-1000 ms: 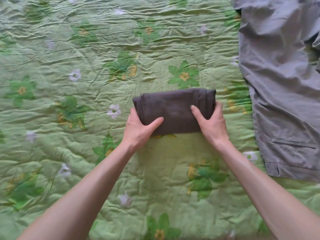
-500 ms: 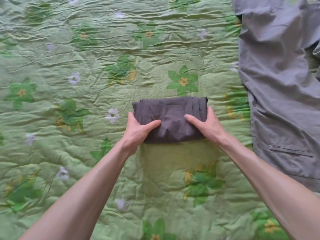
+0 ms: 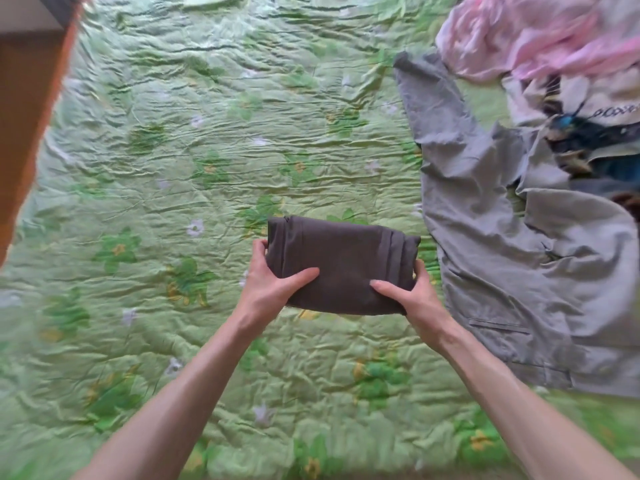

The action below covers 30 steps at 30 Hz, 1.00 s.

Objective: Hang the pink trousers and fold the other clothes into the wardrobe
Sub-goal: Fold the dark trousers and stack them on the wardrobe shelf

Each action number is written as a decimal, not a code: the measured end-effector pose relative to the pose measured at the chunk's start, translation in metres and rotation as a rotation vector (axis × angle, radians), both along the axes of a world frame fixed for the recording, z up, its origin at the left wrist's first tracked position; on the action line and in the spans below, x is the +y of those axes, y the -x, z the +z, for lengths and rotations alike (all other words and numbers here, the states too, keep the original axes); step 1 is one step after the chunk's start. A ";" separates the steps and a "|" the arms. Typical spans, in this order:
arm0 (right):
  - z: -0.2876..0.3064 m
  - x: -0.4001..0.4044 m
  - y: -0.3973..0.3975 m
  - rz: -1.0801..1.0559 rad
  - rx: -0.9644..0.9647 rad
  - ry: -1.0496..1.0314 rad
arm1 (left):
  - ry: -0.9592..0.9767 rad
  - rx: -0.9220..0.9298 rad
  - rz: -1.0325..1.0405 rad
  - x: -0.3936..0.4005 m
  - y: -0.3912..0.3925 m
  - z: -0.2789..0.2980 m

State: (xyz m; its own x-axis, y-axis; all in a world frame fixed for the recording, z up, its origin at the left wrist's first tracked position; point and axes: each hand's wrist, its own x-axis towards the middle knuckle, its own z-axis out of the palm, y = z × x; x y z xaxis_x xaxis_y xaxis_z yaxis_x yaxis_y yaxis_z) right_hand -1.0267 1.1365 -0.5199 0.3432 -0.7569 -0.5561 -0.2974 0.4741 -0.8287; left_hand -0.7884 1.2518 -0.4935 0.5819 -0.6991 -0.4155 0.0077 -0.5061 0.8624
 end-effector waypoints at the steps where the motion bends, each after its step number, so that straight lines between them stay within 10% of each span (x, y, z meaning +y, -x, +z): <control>1: 0.017 0.001 0.002 -0.021 -0.037 -0.002 | 0.009 -0.005 -0.012 -0.001 0.000 0.016; 10: 0.181 0.048 0.017 -0.216 -0.281 -0.029 | 0.131 0.098 -0.046 0.026 0.013 0.160; 30: 0.350 0.229 0.179 -0.722 0.046 0.455 | 0.334 0.246 -0.538 0.044 0.182 0.312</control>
State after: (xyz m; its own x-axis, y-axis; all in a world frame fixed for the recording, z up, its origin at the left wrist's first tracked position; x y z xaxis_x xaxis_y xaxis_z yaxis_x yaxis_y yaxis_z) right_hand -1.2055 1.3658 -0.1697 -0.3248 -0.9343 -0.1466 -0.0886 0.1844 -0.9789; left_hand -0.9704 1.2954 -0.1810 0.0330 -0.9787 -0.2026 0.0450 -0.2010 0.9786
